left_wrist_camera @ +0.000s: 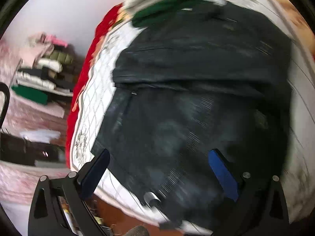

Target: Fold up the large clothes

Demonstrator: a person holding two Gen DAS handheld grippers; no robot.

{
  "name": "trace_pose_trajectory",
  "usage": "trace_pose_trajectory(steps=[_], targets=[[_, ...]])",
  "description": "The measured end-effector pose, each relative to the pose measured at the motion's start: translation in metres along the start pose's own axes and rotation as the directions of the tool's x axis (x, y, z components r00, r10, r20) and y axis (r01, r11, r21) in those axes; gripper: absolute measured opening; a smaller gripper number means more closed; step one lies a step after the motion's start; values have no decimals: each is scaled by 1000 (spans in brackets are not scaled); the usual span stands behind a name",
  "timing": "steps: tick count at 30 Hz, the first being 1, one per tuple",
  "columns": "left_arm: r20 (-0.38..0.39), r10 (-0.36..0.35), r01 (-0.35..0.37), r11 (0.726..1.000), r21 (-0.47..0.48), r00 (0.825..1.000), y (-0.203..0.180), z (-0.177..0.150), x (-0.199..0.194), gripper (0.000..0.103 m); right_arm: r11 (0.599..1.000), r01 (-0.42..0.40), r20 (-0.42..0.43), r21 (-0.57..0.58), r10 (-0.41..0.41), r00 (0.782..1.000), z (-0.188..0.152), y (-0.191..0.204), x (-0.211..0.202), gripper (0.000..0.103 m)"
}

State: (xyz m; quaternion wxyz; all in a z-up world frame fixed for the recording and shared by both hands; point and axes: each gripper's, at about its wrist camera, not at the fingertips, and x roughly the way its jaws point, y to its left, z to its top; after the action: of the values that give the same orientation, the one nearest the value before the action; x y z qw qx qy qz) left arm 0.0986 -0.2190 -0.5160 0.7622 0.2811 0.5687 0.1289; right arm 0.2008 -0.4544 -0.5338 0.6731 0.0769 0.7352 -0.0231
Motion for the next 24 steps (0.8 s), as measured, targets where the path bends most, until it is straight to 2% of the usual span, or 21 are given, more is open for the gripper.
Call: trace_pose_trajectory(steps=[2,5,6,10,13,16,18,21,24], targets=[[-16,6,-5,998,59,1000,-36,-17,-20,103,1000,0,-12,-3,0,1000,-4,-27,-2,86],[-56,17,-10,993,118,998,-80,-38,-30,103,1000,-15,-38,21,16,999,-12,-62,2,86],[-78,31,-21,991,135,996,-95,-44,-27,103,999,-18,-47,27,19,999,-15,-59,6,86],[-143,70,-46,985,168,987,-125,-52,2,103,998,-27,-78,50,31,996,-22,-95,21,86],[-181,49,-29,993,116,982,-122,-47,20,103,998,-38,-88,56,43,995,-19,-110,31,86],[-190,25,-12,997,70,981,-111,-46,19,103,996,-62,-88,61,67,994,-21,-119,39,86],[-173,49,-37,996,76,984,-107,-46,16,103,993,-97,-78,61,101,992,-19,-124,43,86],[-109,136,-126,988,90,985,-101,-41,11,103,990,-131,-60,46,133,989,-10,-127,41,86],[-100,144,-134,986,102,985,-94,-36,25,103,987,-154,-47,37,156,987,0,-125,41,86]])
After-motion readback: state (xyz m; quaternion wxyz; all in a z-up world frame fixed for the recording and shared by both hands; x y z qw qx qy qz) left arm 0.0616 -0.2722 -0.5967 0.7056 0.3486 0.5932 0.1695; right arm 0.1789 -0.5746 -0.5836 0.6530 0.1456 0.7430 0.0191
